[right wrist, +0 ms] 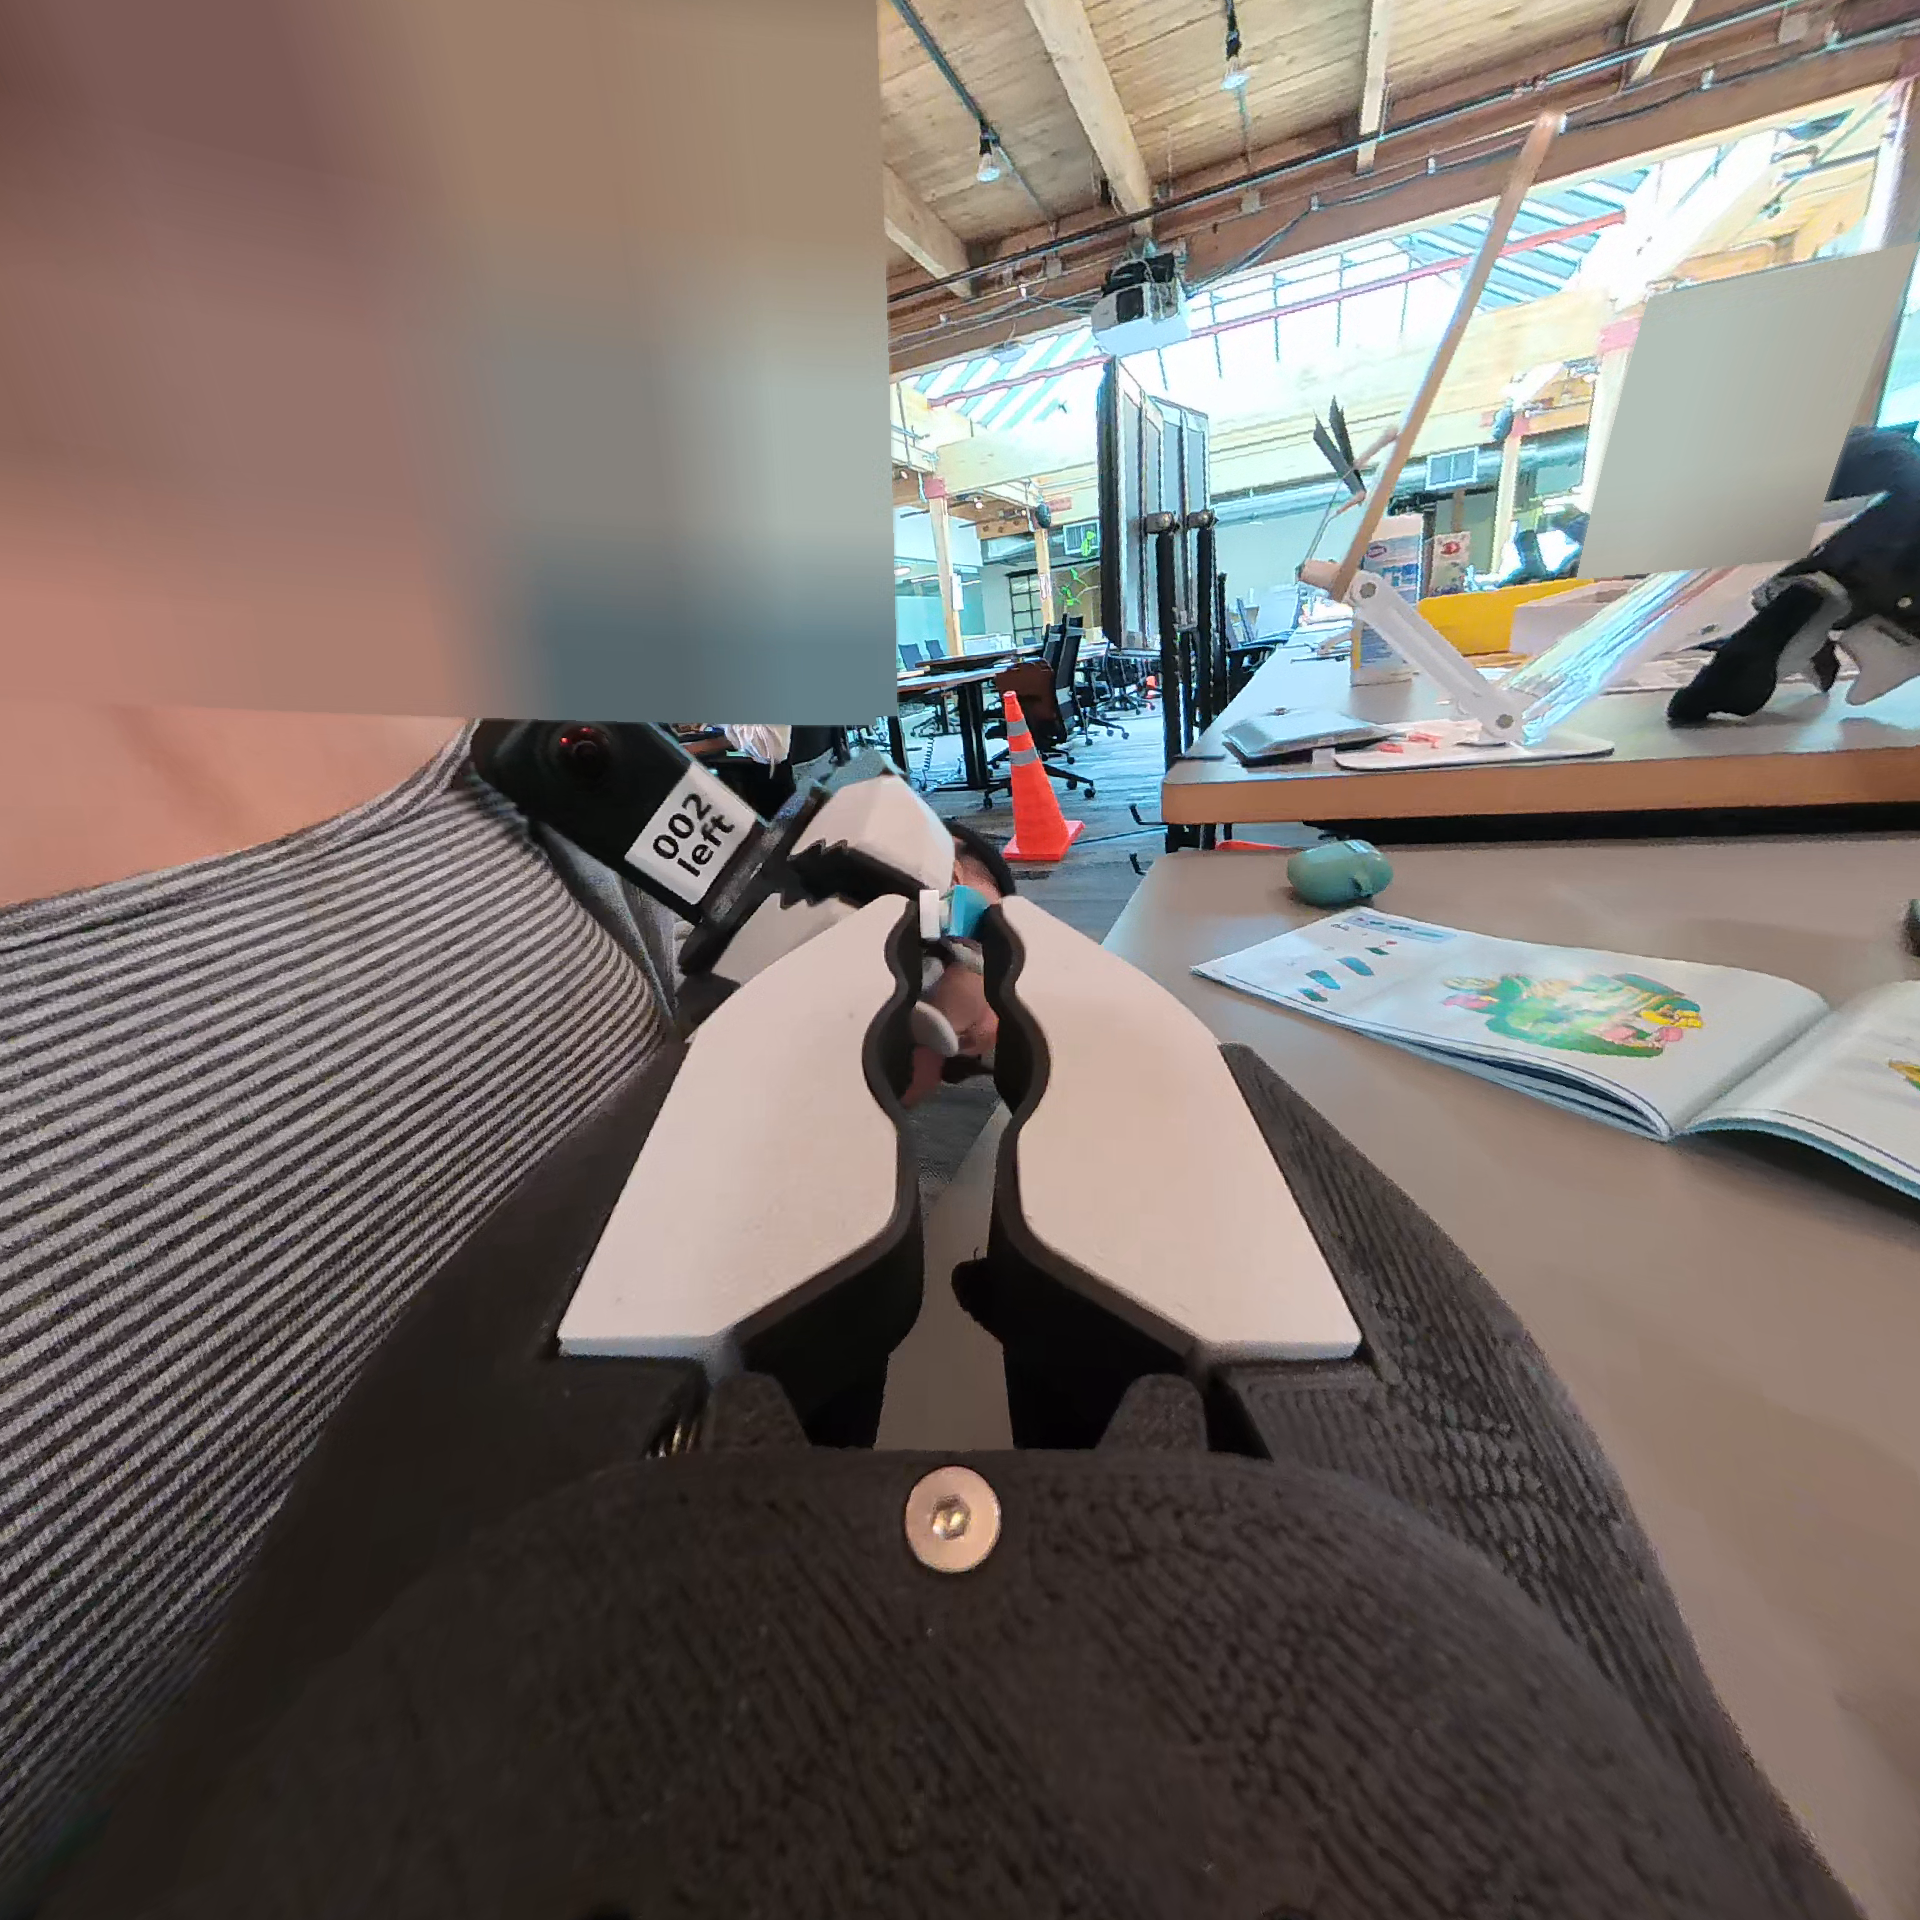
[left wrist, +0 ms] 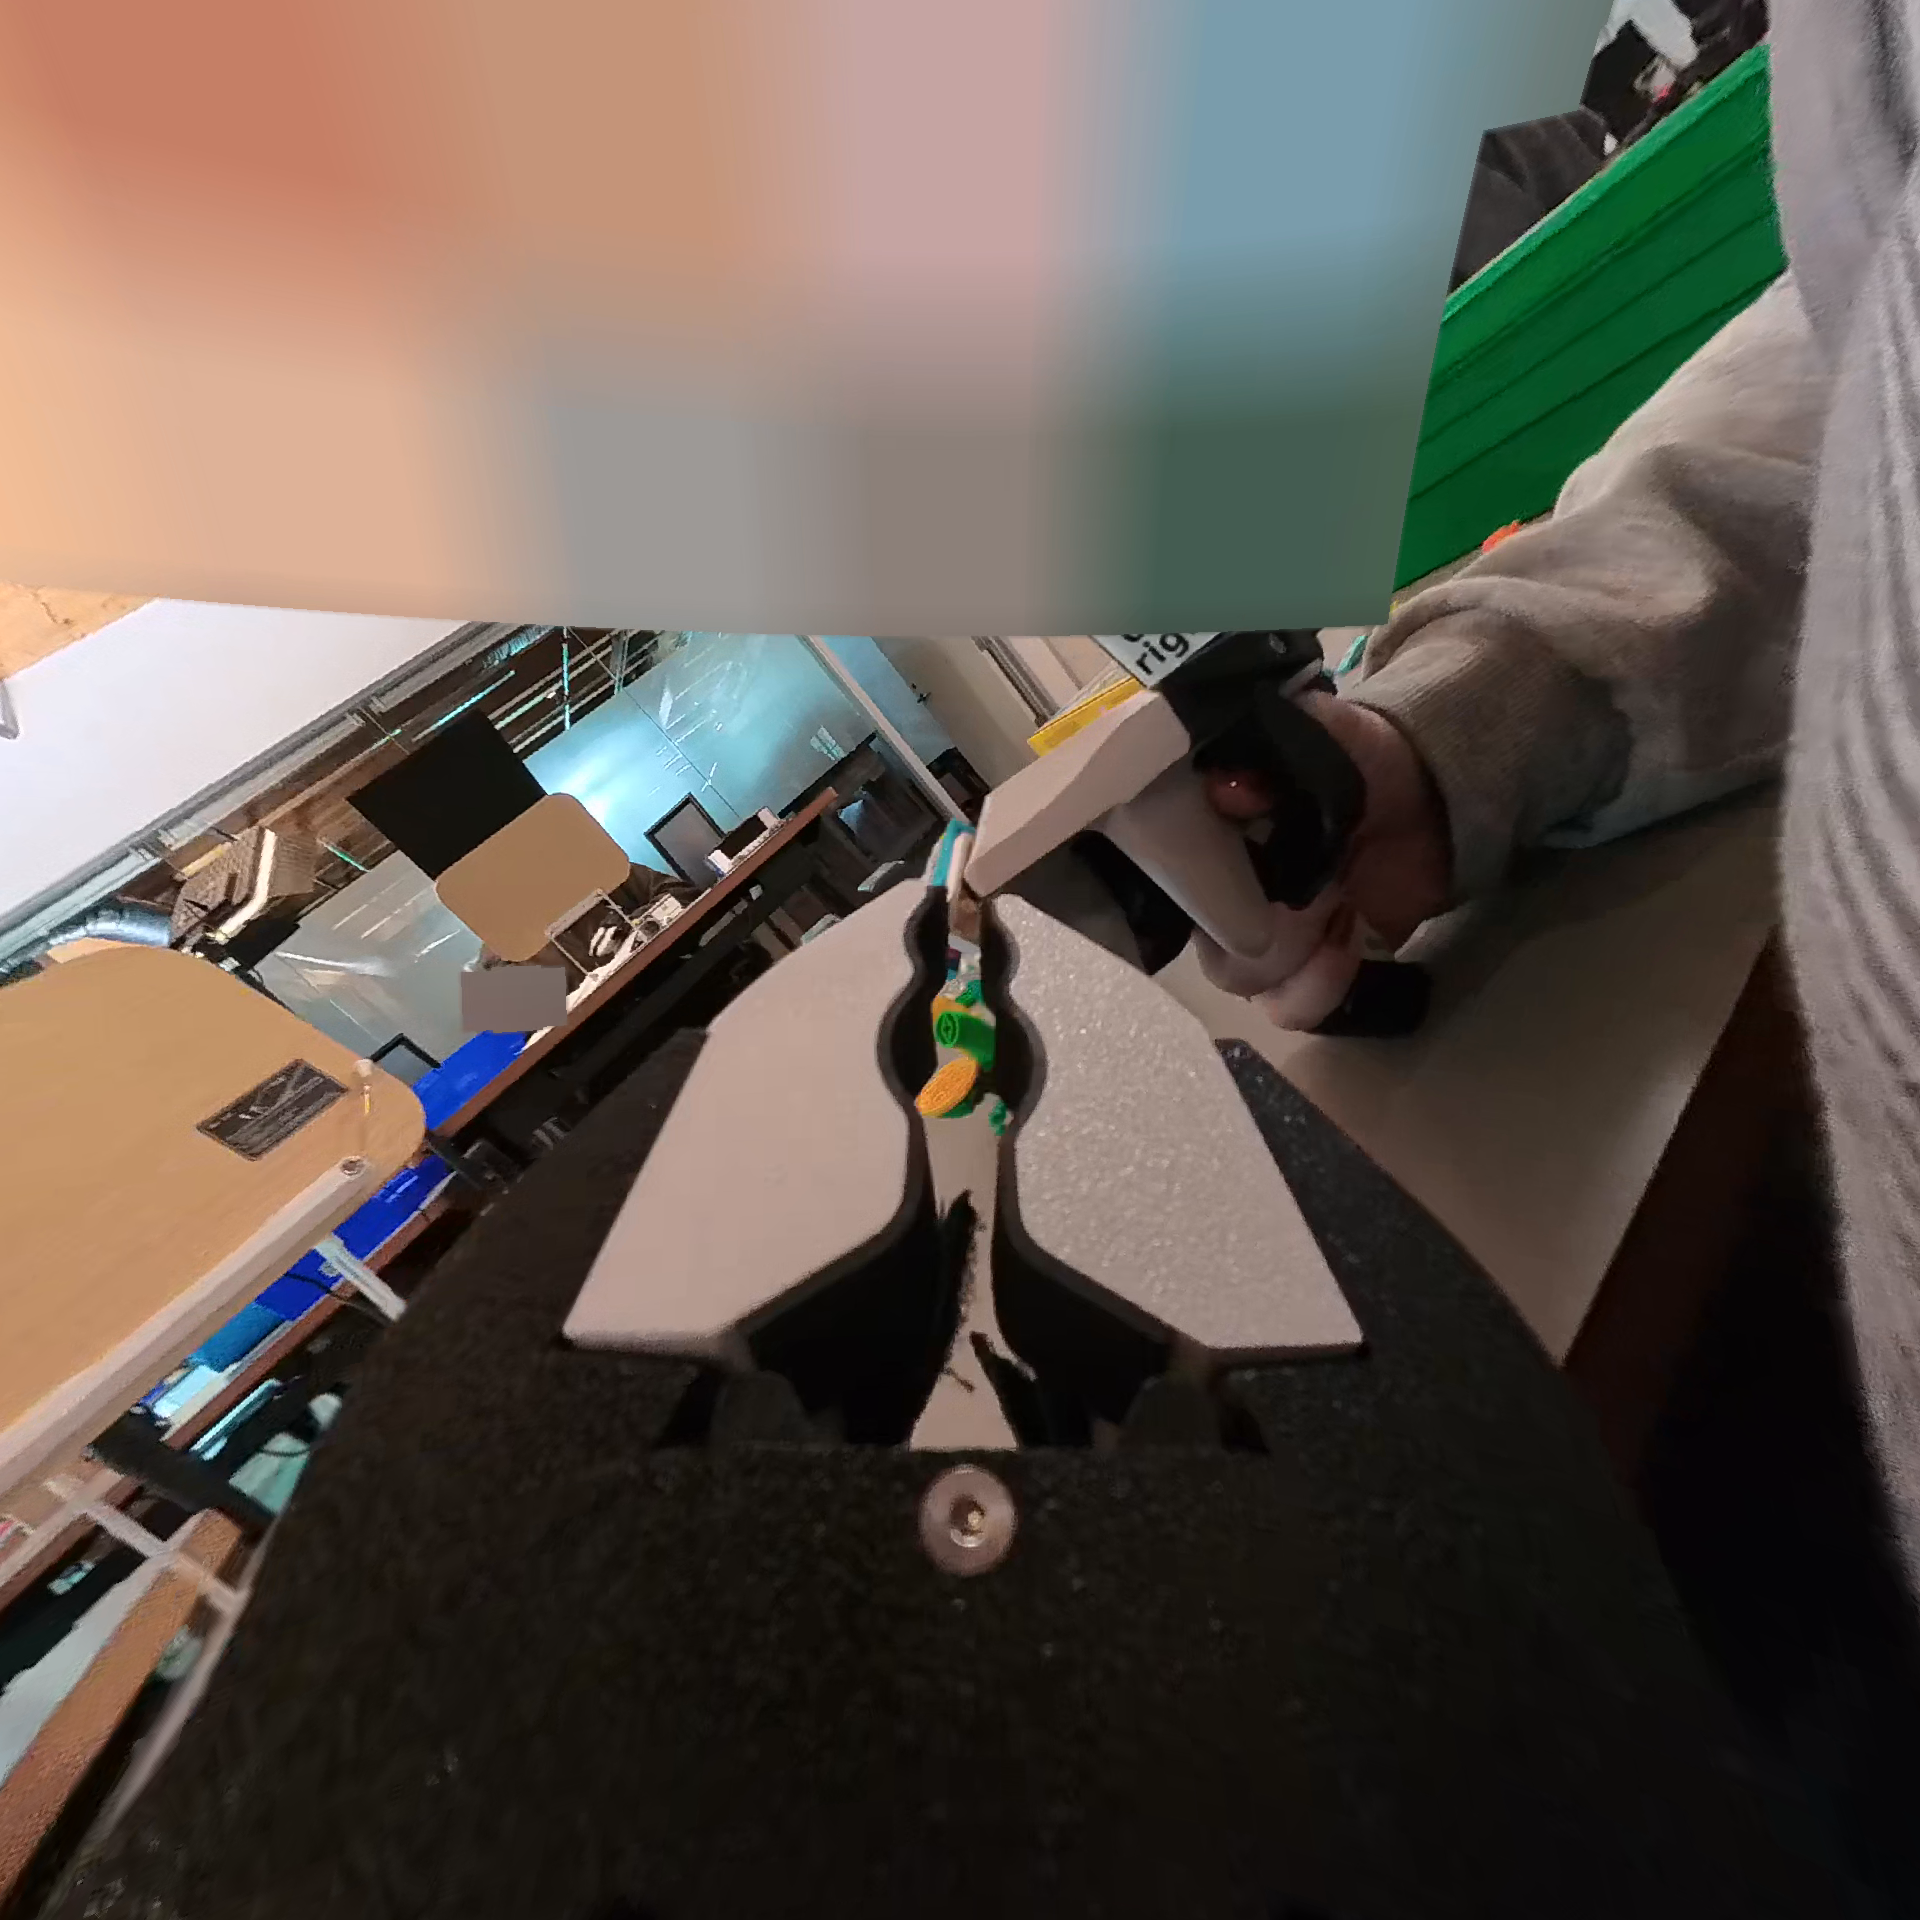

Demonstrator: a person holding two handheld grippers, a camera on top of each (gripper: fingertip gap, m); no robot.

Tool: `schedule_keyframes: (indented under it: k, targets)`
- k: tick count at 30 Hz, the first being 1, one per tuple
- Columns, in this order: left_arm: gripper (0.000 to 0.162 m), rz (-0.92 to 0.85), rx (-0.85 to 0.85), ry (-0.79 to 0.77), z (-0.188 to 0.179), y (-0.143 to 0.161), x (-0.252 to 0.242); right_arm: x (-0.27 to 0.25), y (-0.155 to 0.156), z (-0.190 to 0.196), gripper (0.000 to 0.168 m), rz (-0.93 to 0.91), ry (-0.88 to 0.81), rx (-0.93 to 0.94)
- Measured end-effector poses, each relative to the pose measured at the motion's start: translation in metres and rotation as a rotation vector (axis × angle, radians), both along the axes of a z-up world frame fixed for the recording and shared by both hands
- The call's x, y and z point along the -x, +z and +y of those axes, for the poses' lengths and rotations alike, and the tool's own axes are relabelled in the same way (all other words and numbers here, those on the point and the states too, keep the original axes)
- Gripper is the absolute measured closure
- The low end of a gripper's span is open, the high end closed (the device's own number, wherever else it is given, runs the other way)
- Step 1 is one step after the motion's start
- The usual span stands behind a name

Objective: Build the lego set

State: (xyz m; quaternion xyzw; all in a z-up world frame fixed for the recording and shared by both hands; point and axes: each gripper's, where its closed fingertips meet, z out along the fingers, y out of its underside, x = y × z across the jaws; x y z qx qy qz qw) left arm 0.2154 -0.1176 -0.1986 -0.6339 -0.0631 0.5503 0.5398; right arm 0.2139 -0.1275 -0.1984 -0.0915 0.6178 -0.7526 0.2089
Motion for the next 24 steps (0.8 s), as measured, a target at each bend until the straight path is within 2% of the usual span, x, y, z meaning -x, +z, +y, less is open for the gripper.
schedule_keyframes:
  k: [6,8,11,20,24]
  targets:
    - [0.159,-0.132,-0.156,-0.090,-0.002,0.001,0.003,0.004,-0.001,0.003,0.158,0.043,-0.019,0.001]
    - [0.142,-0.171,-0.214,-0.106,-0.005,0.002,0.005,0.005,0.002,0.005,0.158,0.046,-0.016,0.015]
    - [0.130,-0.293,-0.277,-0.174,-0.002,-0.002,0.007,0.004,0.000,0.007,0.158,0.078,-0.008,0.010]
    - [0.149,-0.445,-0.334,-0.298,0.006,-0.009,0.004,-0.001,-0.003,0.008,0.158,0.091,0.030,0.007]
    - [0.150,-0.477,-0.341,-0.315,0.006,-0.011,0.005,-0.001,-0.004,0.009,0.158,0.093,0.034,0.006]
